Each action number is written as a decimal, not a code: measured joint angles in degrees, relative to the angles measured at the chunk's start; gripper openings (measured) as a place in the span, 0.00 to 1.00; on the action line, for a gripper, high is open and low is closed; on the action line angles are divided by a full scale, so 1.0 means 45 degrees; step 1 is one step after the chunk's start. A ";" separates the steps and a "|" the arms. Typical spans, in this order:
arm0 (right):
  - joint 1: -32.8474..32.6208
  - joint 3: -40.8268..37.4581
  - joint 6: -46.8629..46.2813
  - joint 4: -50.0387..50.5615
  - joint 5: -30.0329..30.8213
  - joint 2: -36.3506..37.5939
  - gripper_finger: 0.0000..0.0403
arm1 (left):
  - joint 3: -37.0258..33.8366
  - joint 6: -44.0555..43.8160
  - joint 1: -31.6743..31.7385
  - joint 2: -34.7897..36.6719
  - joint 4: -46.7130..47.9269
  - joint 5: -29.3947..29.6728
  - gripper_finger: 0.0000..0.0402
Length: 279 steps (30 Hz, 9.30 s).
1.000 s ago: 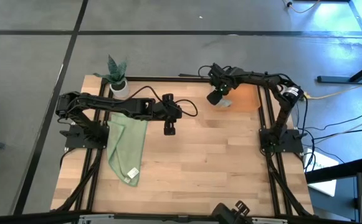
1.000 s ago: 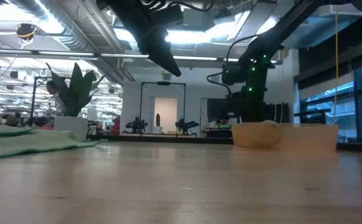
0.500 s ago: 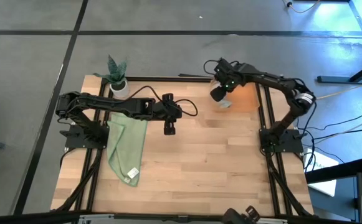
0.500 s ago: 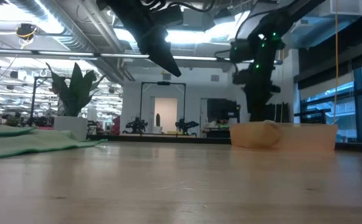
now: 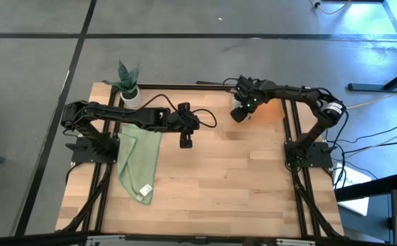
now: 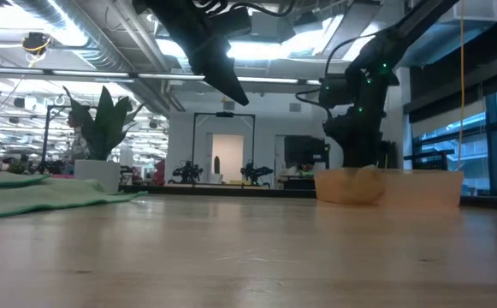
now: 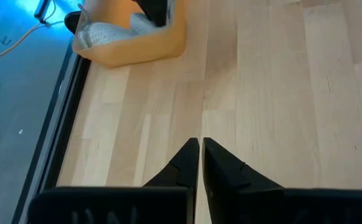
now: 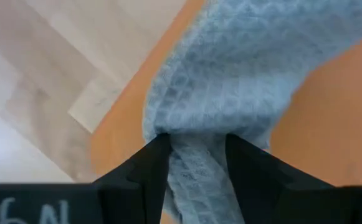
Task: Roll microfiber towels into tight, uniform cylinder then place into a basket
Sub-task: Put the gray microfiber towel into the orange bin, then fold the green microfiber towel
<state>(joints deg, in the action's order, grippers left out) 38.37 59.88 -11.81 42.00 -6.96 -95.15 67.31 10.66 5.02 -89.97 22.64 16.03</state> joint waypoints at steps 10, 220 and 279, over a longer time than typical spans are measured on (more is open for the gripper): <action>0.0024 -0.0015 0.0019 0.0229 -0.0294 0.0004 0.40 | 0.0000 0.0003 0.0000 0.0000 -0.0001 0.0000 0.03; 0.1058 0.0499 -0.0130 -0.1944 0.2356 0.3118 0.40 | 0.0005 -0.6369 0.0044 0.2229 0.4900 0.0330 0.03; -0.2929 0.0499 0.1059 -0.2837 -0.1710 0.4517 0.40 | -0.7597 -1.0996 -0.1236 0.1384 -0.0834 0.0665 0.03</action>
<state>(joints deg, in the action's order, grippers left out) 25.19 62.13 -7.05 29.24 -14.66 -74.83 33.12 -38.83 -0.54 -83.74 18.88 19.03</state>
